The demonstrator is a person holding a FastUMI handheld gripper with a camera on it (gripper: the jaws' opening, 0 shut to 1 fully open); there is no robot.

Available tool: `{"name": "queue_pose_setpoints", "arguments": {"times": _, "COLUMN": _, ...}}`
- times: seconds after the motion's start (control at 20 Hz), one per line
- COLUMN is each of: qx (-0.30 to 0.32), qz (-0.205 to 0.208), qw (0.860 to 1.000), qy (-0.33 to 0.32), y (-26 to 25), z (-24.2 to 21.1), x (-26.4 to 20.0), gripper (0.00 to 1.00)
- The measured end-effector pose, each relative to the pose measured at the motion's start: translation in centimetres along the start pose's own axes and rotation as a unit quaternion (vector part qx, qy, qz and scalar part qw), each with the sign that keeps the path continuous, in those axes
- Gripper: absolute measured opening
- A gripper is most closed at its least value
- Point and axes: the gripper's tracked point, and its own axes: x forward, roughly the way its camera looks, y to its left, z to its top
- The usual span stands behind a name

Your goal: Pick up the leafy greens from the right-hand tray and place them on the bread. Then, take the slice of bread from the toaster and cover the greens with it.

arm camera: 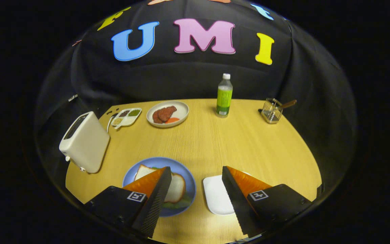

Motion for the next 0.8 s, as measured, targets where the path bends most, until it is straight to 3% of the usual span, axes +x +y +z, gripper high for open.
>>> {"name": "queue_pose_setpoints", "arguments": {"times": 0.35, "qx": -0.011, "qz": 0.003, "qw": 0.995, "qy": -0.101, "y": 0.7, "z": 10.2, "x": -5.5, "gripper": 0.96}}
{"name": "queue_pose_setpoints", "arguments": {"times": 0.8, "qx": -0.025, "qz": 0.014, "qw": 0.99, "qy": -0.136, "y": 3.4, "z": 13.7, "x": -8.0, "gripper": 0.98}}
